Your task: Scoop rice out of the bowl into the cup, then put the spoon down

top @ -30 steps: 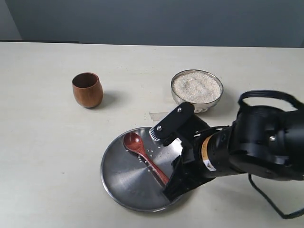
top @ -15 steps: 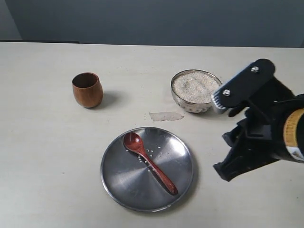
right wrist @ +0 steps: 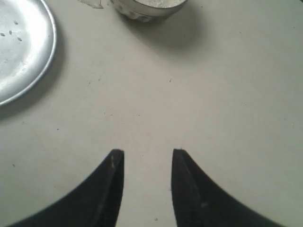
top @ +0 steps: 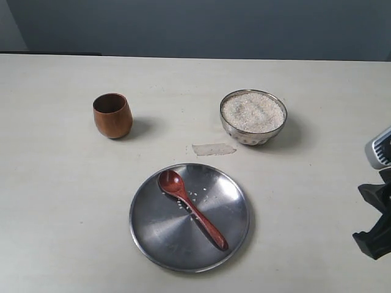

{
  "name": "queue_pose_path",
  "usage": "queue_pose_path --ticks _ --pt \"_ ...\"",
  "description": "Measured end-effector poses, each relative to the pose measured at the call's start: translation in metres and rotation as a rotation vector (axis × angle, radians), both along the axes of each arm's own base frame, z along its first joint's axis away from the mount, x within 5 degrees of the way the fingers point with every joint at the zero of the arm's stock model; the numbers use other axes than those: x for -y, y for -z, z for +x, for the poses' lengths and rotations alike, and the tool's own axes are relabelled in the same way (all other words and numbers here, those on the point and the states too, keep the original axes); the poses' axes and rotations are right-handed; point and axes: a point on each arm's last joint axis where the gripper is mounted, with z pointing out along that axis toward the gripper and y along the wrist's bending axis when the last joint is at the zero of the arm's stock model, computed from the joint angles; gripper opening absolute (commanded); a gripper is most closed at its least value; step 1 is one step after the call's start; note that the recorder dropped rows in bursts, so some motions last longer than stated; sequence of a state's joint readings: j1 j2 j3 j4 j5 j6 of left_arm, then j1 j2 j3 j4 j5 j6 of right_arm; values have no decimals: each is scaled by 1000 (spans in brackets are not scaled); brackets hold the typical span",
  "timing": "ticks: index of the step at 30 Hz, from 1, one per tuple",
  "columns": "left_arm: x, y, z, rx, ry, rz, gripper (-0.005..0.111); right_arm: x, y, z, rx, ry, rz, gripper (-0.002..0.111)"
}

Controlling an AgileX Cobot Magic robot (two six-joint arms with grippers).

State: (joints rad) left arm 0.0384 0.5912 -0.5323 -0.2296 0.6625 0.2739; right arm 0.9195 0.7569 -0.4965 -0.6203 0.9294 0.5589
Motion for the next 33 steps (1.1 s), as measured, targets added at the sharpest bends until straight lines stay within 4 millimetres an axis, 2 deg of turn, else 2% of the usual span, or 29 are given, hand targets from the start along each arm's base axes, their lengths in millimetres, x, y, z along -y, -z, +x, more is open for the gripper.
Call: queue_pose_path --ticks 12,20,27,33 --pt "0 0 0 0 0 0 0 2 -2 -1 11 -1 14 34" --pt "0 0 0 0 0 0 0 11 -11 -4 70 25 117 34" --pt "0 0 0 0 0 0 0 36 -28 -4 216 185 252 34" --pt "0 0 0 0 0 0 0 63 -38 -14 343 374 306 34"
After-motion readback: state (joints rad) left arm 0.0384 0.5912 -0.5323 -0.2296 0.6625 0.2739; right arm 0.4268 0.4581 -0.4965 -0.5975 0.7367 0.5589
